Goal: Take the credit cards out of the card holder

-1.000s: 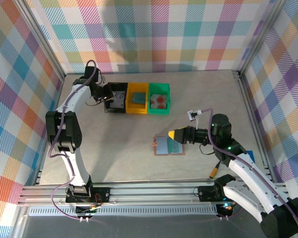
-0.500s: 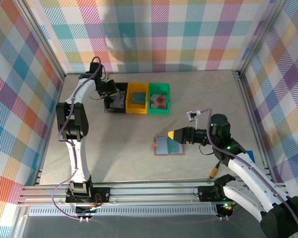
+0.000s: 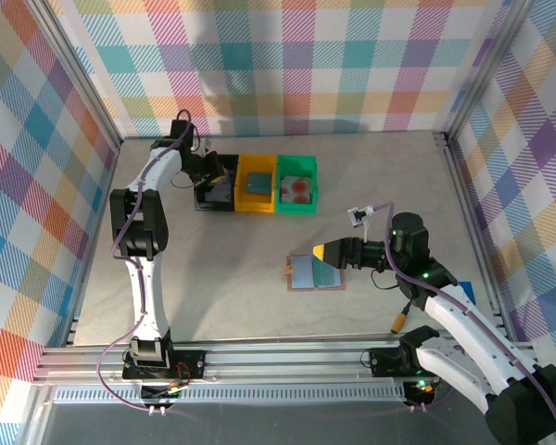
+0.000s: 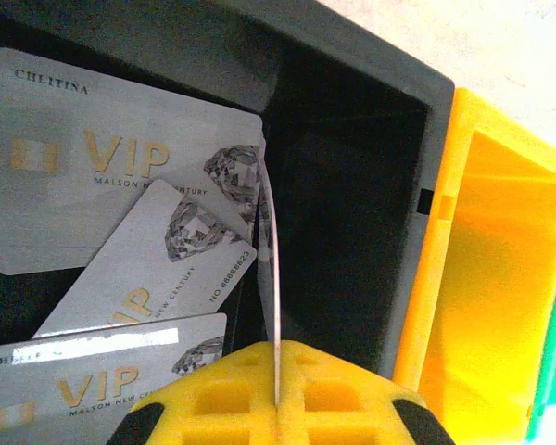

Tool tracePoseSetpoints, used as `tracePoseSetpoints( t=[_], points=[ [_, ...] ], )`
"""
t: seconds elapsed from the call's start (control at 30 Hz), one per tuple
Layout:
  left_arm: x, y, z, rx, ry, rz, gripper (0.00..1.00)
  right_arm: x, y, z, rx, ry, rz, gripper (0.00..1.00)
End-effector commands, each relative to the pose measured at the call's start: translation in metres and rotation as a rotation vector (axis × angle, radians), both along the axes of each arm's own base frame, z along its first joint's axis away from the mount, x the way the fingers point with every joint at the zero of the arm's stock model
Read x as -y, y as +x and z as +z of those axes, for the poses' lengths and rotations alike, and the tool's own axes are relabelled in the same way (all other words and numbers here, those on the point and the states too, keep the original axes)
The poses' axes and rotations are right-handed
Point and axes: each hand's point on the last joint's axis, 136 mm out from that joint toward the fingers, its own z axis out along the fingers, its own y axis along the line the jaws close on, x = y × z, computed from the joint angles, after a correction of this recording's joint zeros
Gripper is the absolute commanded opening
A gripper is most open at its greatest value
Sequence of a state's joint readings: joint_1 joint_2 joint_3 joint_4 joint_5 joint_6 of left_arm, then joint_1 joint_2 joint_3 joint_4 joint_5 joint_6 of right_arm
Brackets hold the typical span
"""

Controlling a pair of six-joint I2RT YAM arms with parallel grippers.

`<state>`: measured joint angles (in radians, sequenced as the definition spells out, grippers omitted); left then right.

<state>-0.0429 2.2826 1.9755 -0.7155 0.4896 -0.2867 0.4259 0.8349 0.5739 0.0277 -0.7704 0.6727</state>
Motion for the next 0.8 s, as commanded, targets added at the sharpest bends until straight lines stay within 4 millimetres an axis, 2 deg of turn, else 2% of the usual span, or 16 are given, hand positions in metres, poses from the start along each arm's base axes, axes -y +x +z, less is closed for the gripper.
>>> tracePoseSetpoints(
  t=[0.0,0.17,0.37,0.43,0.6,0.77],
  points=[
    [0.001,-0.003,-0.001,-0.021,-0.025,-0.030,0.00,-0.002,-0.004,0.003,0.004,0.008,0.019,0.93],
    [0.000,-0.002,-0.002,-0.030,-0.013,-0.029,0.11,-0.002,-0.003,0.004,0.005,0.009,0.019,0.93],
    [-0.002,0.000,0.006,-0.022,0.001,-0.021,0.28,-0.002,-0.004,0.003,0.000,0.008,0.018,0.93],
    [-0.004,0.001,0.011,-0.016,0.012,-0.015,0.31,-0.002,-0.004,0.002,-0.002,0.007,0.018,0.93],
    [-0.013,0.005,0.029,0.011,0.068,0.006,0.47,-0.002,-0.005,0.002,-0.002,0.006,0.017,0.94],
    [-0.023,0.008,0.045,0.034,0.124,0.036,0.53,-0.002,-0.006,0.001,-0.005,0.005,0.022,0.94]
  ],
)
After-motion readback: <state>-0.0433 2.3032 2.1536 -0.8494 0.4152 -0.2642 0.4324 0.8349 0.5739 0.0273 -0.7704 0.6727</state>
